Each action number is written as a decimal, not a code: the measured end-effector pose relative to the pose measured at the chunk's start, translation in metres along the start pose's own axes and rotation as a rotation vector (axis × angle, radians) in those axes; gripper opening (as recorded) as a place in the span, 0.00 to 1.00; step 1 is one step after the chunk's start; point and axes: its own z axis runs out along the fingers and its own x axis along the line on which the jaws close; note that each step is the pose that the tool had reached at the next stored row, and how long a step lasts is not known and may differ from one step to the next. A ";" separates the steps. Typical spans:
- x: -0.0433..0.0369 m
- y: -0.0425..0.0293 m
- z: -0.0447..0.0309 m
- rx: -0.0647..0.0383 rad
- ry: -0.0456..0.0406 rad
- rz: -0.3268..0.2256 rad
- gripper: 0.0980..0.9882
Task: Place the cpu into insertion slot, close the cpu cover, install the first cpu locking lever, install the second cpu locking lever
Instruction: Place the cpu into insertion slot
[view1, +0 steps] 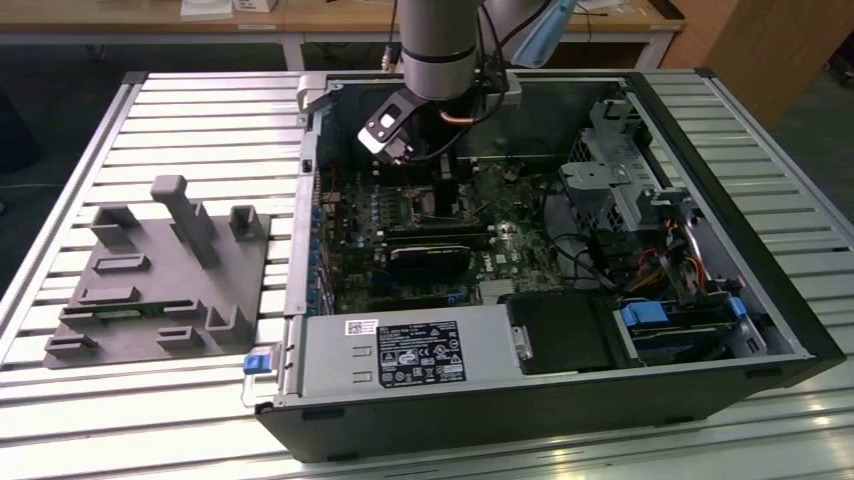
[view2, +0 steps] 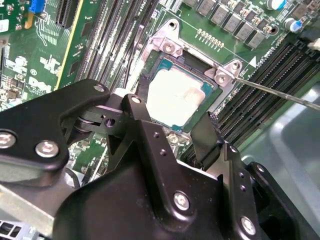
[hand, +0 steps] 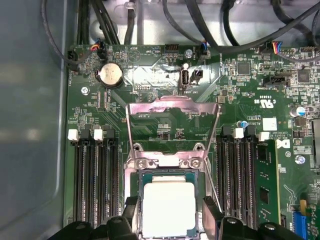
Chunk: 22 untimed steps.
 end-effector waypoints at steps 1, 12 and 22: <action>0.0000 0.0000 -0.0001 0.000 -0.0001 0.000 0.58; -0.0001 0.0001 -0.0011 0.000 -0.0003 0.000 0.30; -0.0001 0.0001 -0.0019 0.000 -0.0003 0.000 0.01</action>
